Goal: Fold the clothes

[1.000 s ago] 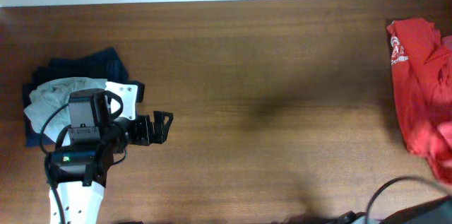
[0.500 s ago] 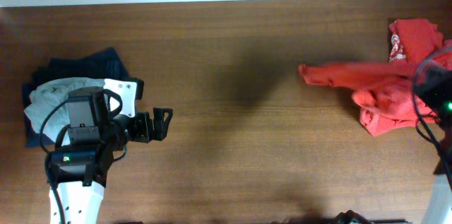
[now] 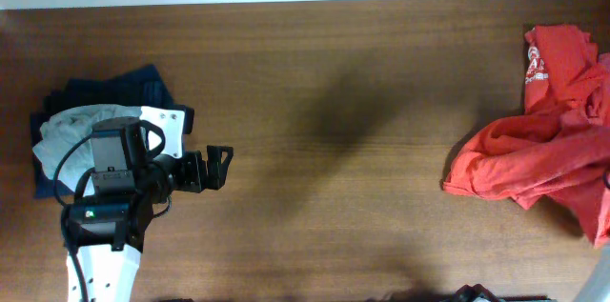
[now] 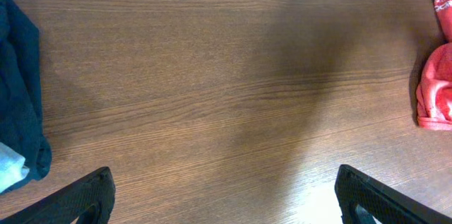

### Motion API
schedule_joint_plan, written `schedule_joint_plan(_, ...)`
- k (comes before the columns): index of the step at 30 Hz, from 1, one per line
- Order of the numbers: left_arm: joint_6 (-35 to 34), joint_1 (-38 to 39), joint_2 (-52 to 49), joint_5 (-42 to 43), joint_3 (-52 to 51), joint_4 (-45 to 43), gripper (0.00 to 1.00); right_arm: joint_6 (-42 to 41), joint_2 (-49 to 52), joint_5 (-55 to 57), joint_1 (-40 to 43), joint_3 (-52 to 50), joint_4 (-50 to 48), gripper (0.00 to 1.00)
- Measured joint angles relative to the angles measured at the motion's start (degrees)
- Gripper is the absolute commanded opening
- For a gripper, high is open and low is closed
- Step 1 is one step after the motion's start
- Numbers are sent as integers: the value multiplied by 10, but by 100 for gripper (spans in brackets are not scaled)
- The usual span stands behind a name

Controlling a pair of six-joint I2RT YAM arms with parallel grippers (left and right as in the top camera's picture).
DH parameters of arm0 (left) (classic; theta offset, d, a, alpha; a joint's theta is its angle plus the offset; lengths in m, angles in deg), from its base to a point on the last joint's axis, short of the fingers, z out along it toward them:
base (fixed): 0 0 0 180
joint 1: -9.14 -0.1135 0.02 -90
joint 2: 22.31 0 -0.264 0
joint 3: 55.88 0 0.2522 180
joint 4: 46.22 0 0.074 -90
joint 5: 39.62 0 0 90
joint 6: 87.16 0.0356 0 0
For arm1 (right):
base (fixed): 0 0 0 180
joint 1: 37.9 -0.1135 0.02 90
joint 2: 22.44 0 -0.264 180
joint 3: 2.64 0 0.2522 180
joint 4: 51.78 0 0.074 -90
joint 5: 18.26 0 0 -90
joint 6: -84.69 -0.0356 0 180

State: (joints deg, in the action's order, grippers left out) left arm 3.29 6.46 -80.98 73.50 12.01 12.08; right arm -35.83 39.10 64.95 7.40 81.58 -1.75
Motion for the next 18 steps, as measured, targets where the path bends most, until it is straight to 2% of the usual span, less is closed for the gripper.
schedule_joint_plan(12,0,0,0,0,0,0,99,74,11,-184,-96,6,30,4)
schedule_joint_plan(15,0,0,0,0,0,-1,99,104,12,-219,-201,6,37,4)
schedule_joint_plan(18,0,0,0,0,0,0,99,136,13,-192,-300,12,82,4)
